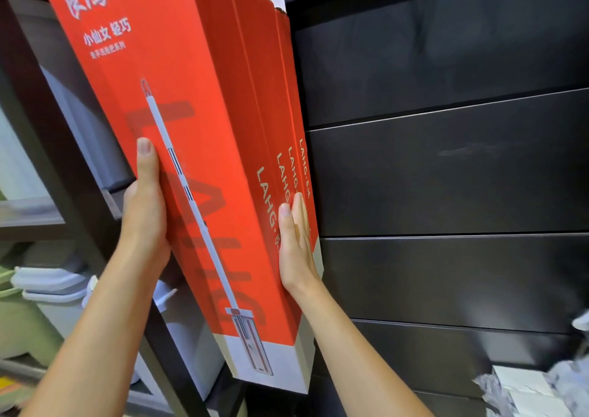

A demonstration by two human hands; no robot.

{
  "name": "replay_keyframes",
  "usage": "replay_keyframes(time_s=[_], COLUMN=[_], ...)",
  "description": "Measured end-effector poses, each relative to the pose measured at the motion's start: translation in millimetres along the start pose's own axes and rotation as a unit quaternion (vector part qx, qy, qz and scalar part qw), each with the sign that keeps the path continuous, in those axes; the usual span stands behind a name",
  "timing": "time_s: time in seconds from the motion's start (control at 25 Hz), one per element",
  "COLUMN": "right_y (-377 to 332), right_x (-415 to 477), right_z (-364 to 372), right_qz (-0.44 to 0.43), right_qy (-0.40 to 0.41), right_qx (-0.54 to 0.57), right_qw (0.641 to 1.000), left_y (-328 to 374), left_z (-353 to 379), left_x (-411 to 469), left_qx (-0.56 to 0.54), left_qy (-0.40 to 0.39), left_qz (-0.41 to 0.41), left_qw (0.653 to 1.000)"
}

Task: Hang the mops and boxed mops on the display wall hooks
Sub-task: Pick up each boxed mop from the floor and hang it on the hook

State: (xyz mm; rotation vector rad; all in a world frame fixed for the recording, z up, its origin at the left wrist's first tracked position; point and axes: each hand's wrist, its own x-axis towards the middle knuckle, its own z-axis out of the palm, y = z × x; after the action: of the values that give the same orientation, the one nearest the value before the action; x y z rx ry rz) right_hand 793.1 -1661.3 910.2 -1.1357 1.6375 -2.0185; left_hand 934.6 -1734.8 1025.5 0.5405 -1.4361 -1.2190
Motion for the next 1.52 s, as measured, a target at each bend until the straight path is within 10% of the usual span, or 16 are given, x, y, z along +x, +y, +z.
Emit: replay_keyframes(time_s=[1.08, 1.52], right_y=[-11.0, -26.8], right_x=[-27.6, -41.9], right_z=[10.6, -43.0], right_qz=[0.001, -0.053], right_qy=[0.028, 0.066], right_qx=[-0.032, -0.304], right_qw=[0.999, 0.949], left_y=[-25.4, -50.4], left_z=[-17.9, -28.2], left_x=[-12.2, -66.0], left_qx=[0.06, 0.222], left_qy=[0.019, -0.008], left_qz=[0.151, 0.233], left_qw=[0.987, 0.947])
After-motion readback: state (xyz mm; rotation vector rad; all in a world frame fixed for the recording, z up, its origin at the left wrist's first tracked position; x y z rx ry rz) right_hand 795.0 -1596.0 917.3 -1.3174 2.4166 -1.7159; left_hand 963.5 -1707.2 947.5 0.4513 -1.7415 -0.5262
